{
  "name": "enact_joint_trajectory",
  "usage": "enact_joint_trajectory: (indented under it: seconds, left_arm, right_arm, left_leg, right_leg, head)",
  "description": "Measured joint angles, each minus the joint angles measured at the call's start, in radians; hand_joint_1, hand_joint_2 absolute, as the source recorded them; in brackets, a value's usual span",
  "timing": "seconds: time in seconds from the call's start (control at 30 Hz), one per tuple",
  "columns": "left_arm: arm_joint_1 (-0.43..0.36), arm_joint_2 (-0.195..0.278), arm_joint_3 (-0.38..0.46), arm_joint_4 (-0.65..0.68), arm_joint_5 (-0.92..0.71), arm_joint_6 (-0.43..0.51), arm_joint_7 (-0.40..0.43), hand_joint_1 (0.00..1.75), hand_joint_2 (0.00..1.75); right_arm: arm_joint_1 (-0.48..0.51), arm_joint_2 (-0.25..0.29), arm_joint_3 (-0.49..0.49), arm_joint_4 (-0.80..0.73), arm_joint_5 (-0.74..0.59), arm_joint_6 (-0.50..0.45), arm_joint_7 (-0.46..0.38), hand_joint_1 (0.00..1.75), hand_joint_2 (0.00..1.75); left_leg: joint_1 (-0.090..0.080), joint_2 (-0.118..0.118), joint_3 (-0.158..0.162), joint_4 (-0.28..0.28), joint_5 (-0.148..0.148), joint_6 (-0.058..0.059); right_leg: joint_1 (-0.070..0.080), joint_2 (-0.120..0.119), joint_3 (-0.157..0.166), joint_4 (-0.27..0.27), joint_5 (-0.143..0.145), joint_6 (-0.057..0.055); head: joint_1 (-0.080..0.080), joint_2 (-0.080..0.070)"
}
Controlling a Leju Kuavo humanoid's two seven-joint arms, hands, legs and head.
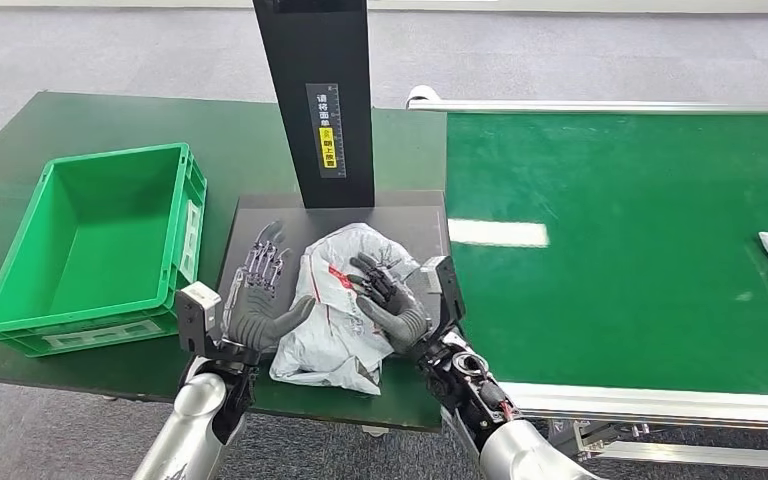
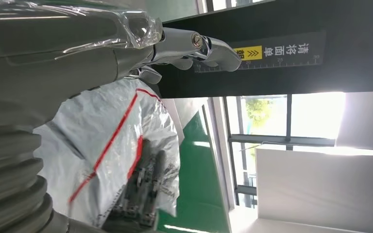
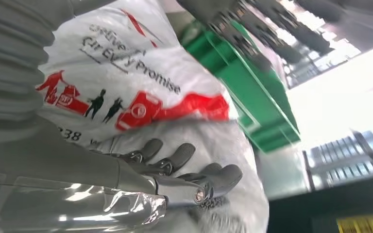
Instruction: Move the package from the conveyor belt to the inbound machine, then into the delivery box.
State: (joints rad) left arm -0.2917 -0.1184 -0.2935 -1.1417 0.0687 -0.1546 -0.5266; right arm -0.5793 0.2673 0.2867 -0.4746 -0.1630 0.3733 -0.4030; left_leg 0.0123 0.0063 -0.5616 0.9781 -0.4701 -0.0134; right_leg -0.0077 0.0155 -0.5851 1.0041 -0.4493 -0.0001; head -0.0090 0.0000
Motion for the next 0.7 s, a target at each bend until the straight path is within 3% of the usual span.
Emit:
enact_joint_trajectory:
  seconds: [0.1,0.3,0.5,0.7]
  left_arm:
    - [0.016,0.006,0.0,-0.002,0.0,0.008,-0.007,0.0,1.75]
    - [0.061,0.017,0.001,-0.03,-0.008,0.018,-0.01,0.0,1.75]
    - [0.077,0.022,0.002,-0.048,-0.013,0.02,-0.01,0.0,1.75]
    - [0.086,0.023,0.002,-0.06,-0.032,0.026,-0.006,0.0,1.75]
  right_arm:
    - [0.02,-0.025,0.0,-0.043,-0.03,-0.052,0.006,0.0,1.75]
    - [0.053,-0.054,0.037,-0.131,0.051,-0.267,-0.037,0.0,1.75]
    - [0.069,-0.068,0.074,-0.186,0.084,-0.33,-0.052,0.0,1.75]
    - [0.103,-0.084,0.098,-0.275,0.159,-0.473,-0.123,0.0,1.75]
  left_leg:
    - [0.0,0.0,0.0,0.0,0.0,0.0]
    - [0.0,0.0,-0.003,0.0,0.0,0.0]
    - [0.0,0.0,-0.003,0.0,0.0,0.0]
    - [0.0,0.0,-0.004,0.0,0.0,0.0]
  right_leg:
    - [0.0,0.0,0.0,0.0,0.0,0.0]
    - [0.0,0.0,-0.003,0.0,0.0,0.0]
    - [0.0,0.0,-0.003,0.0,0.0,0.0]
    - [0.0,0.0,-0.004,0.0,0.0,0.0]
  head:
    - [0.0,0.0]
    - [0.0,0.0]
    - [0.0,0.0]
    - [0.0,0.0]
